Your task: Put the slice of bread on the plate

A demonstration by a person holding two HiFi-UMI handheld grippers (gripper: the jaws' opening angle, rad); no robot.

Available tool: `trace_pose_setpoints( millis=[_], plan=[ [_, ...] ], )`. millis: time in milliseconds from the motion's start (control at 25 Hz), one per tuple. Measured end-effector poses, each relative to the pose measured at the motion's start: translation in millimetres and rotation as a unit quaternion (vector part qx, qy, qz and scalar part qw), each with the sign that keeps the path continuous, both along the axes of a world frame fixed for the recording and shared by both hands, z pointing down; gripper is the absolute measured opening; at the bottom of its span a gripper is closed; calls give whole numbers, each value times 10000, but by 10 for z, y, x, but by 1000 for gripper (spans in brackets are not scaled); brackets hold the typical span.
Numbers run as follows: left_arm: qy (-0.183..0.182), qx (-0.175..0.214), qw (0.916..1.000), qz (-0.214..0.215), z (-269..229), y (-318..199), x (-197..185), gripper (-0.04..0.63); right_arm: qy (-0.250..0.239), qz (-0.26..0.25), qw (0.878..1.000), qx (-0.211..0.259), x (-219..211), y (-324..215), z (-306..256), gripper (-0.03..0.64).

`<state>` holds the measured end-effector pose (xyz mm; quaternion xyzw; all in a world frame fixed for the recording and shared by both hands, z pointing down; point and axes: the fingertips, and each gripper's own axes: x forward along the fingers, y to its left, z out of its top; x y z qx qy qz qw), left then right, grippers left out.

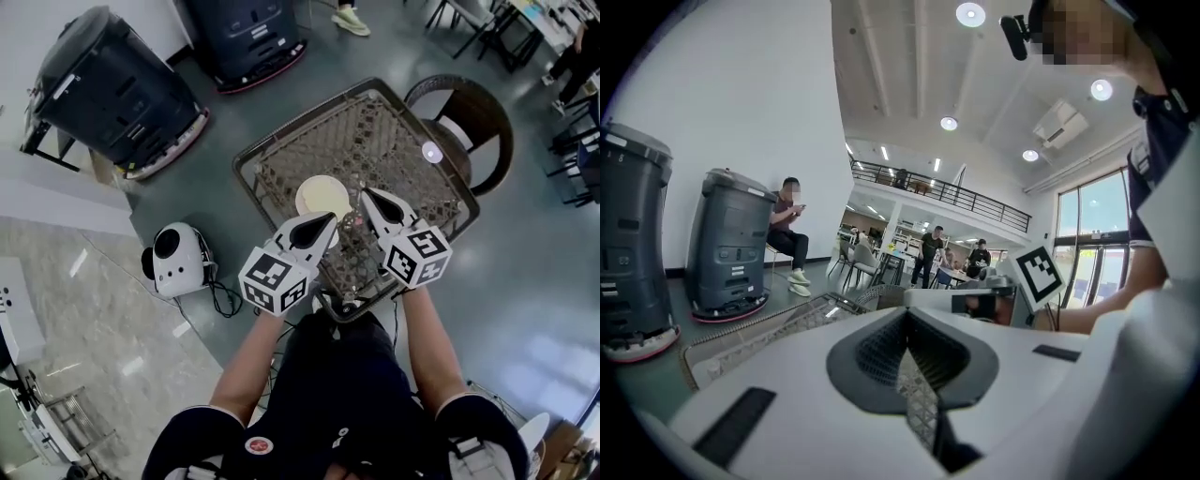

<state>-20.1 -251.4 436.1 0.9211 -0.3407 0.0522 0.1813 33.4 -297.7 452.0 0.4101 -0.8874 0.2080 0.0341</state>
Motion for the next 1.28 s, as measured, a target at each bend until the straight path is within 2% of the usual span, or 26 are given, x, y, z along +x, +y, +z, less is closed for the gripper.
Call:
trace_pose_setpoints(
  millis=[320,640,1280],
  plan=[
    [136,280,9995,-93,-434,145,94,6,-2,-347,9968,725,-36,269,-614,8],
    [126,494,9986,-119,-712,252,162,6,-131,-566,9915,1168,-27,448,-1046,6],
    [31,725,9973,-129,-896,315,209,6,-168,-606,9890,1338,-10,477,-1235,6]
  ],
)
